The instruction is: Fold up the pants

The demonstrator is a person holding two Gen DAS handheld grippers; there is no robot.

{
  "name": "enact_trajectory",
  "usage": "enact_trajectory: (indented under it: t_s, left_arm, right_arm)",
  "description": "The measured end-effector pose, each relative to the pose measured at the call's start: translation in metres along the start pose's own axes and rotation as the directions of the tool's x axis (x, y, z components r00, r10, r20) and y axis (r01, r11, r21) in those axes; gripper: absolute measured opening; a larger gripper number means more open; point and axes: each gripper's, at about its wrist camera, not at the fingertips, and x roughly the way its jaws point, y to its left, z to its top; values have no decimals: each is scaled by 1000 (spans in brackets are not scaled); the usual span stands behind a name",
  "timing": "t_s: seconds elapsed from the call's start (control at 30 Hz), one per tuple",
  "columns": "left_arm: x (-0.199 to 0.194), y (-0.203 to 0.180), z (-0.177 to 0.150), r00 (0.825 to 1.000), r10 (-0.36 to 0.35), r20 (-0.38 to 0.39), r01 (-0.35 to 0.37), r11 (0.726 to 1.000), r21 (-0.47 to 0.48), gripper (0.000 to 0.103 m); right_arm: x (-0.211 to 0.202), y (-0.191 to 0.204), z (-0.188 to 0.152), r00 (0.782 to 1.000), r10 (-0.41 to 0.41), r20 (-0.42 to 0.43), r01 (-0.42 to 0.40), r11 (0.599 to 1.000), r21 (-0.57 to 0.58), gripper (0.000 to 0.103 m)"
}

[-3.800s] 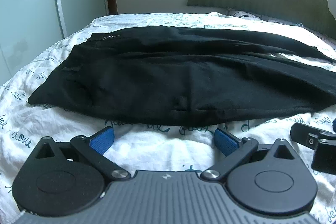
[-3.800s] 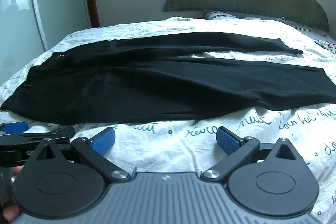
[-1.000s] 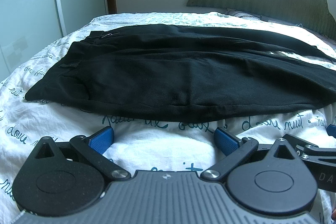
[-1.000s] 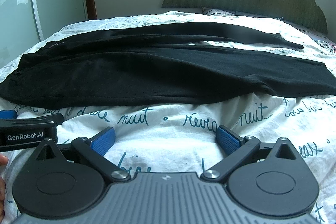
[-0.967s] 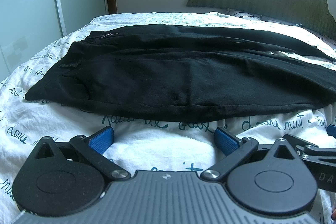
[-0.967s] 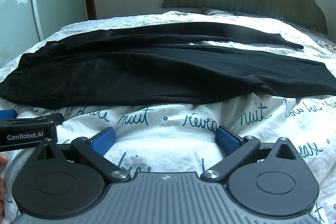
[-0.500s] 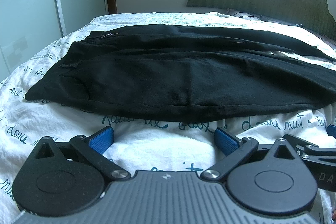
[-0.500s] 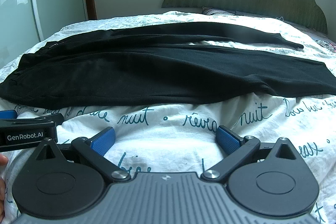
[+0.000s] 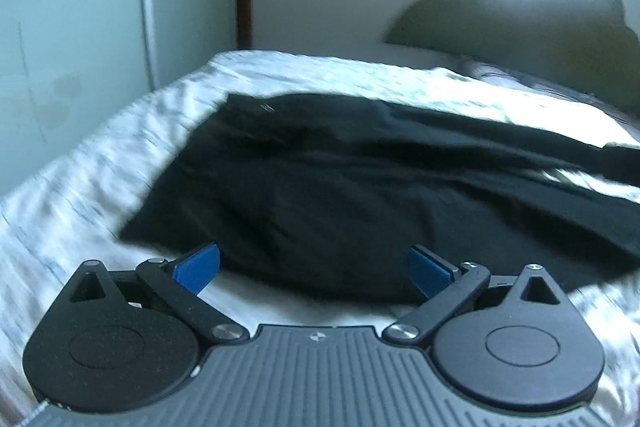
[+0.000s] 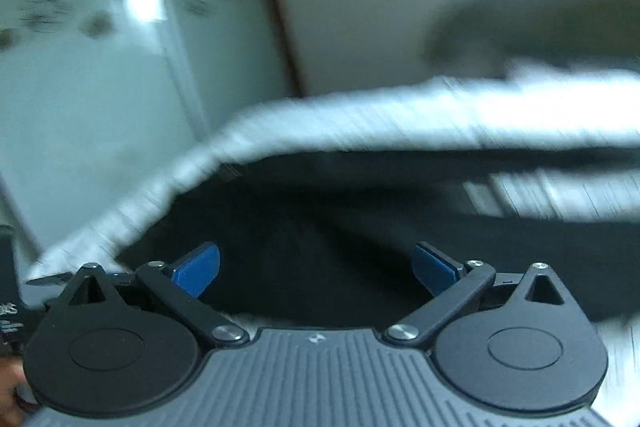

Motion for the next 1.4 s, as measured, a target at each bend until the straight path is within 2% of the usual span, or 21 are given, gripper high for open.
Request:
enact_trajectory:
  t_s: [0.03, 0.07, 0.1, 0.13, 0.2, 0.27, 0.33, 0.47, 0.53, 0.67, 0.83, 0.9, 0.93, 0.97, 1.0, 1.03, 1.07, 1.13, 1.2, 1.33, 1.4]
  left_arm:
    - [3, 6, 9, 1000, 12, 2, -12, 1000, 11, 102]
    - [6, 12, 17, 1000, 23, 4, -24, 999, 27, 102]
    - [10, 17, 25, 999, 33, 4, -33, 999, 39, 102]
    - [14, 24, 31, 999, 43, 4, -43, 998, 46, 102]
    - [21, 37, 44, 998, 64, 2, -64, 997, 49, 103]
    - [33, 50, 58, 996, 91, -13, -90, 995, 44, 103]
    - [46, 63, 72, 994, 106, -19, -106, 993, 43, 102]
    - [71, 91, 105, 992, 128, -22, -128, 992, 14, 102]
    - [80, 101, 120, 987, 158, -11, -158, 987, 9, 102]
    - [100, 113, 148, 974, 228, 10, -228, 973, 40, 102]
    - [129, 109, 164, 979, 202, -28, -200, 978, 63, 102]
    - [143, 105, 167, 983, 169, -71, -166, 985, 44, 102]
    - [151, 104, 169, 985, 148, -91, -146, 989, 25, 102]
    - [161, 104, 171, 986, 126, -109, -127, 992, -1, 102]
    - [170, 104, 174, 986, 111, -122, -115, 993, -27, 102]
    - [181, 105, 178, 986, 98, -137, -108, 992, -62, 101]
    - [188, 106, 180, 985, 87, -149, -101, 991, -93, 100]
    - [206, 111, 188, 983, 41, -176, -73, 981, -180, 100]
    - [221, 115, 195, 980, -33, -199, -21, 965, -263, 99]
    - [246, 123, 205, 968, -134, -214, 31, 904, -427, 101]
    - [260, 125, 207, 956, -181, -230, 49, 875, -482, 101]
  right_arm:
    - [15, 2, 14, 998, 55, -19, -56, 995, -77, 103]
    - [32, 5, 26, 994, 66, -88, -78, 987, -139, 103]
    - [55, 8, 38, 982, 58, -180, -95, 975, -200, 103]
    - [76, 10, 48, 974, 45, -221, -101, 963, -251, 103]
    - [106, 13, 64, 981, 6, -193, -69, 943, -324, 103]
    - [145, 10, 84, 979, 22, -203, -96, 929, -358, 103]
    - [187, 4, 103, 959, 66, -277, -165, 923, -348, 103]
    - [265, 0, 123, 939, 74, -336, -216, 886, -409, 103]
    - [302, -8, 126, 915, 87, -395, -258, 878, -404, 103]
    - [366, -29, 133, 884, 117, -453, -279, 909, -310, 103]
    - [425, -47, 134, 834, 175, -523, -323, 924, -206, 102]
    - [435, -47, 131, 810, 194, -553, -349, 918, -189, 81]
    - [438, -45, 129, 810, 199, -552, -360, 911, -200, 73]
    - [435, -41, 129, 812, 214, -544, -382, 898, -217, 40]
    - [430, -40, 130, 805, 243, -541, -415, 883, -220, 18]
    - [425, -38, 130, 803, 257, -538, -430, 875, -224, 14]
    - [418, -32, 129, 814, 245, -527, -431, 863, -263, 8]
    - [403, -18, 124, 838, 205, -506, -428, 821, -377, 7]
    - [384, -2, 116, 876, 162, -453, -399, 771, -495, 6]
    - [324, 33, 95, 931, 141, -337, -351, 599, -719, 6]
    - [301, 45, 83, 944, 134, -301, -325, 533, -781, 6]
